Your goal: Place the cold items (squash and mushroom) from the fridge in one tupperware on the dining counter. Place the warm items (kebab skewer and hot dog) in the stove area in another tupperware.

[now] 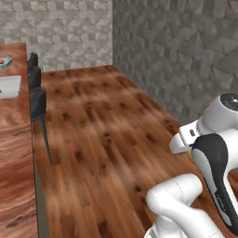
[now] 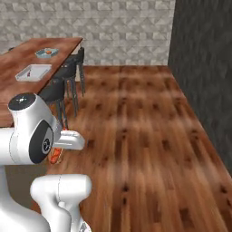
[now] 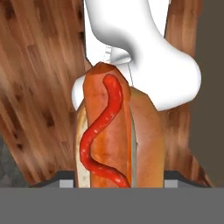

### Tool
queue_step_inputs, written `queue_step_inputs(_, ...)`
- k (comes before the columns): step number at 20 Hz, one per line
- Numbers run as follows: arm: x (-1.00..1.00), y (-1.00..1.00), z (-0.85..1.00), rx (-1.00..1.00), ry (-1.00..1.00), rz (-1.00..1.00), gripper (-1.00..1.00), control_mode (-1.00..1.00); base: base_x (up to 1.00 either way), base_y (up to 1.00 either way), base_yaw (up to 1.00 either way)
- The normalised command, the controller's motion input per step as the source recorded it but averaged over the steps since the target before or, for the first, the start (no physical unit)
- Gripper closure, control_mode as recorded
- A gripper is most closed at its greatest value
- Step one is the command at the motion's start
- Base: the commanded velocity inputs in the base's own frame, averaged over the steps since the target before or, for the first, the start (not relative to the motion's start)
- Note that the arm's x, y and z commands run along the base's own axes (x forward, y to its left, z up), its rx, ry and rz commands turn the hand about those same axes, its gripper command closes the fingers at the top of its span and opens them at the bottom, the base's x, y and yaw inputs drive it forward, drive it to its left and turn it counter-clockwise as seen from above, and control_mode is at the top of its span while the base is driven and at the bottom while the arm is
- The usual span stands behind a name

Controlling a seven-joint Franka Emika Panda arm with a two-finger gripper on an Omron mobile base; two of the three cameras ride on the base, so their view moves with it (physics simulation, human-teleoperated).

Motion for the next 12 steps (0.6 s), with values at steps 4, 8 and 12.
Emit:
queue_step_inputs(4,0.00,0.00,0.00,0.00,0.00,0.00,1.00,1.00,1.00,-0.14,0.45)
queue_step_inputs(8,0.00,0.00,0.00,0.00,0.00,0.00,1.00,1.00,1.00,-0.15,0.46)
queue_step_inputs(12,0.00,0.00,0.00,0.00,0.00,0.00,1.00,1.00,1.00,-0.35,0.43)
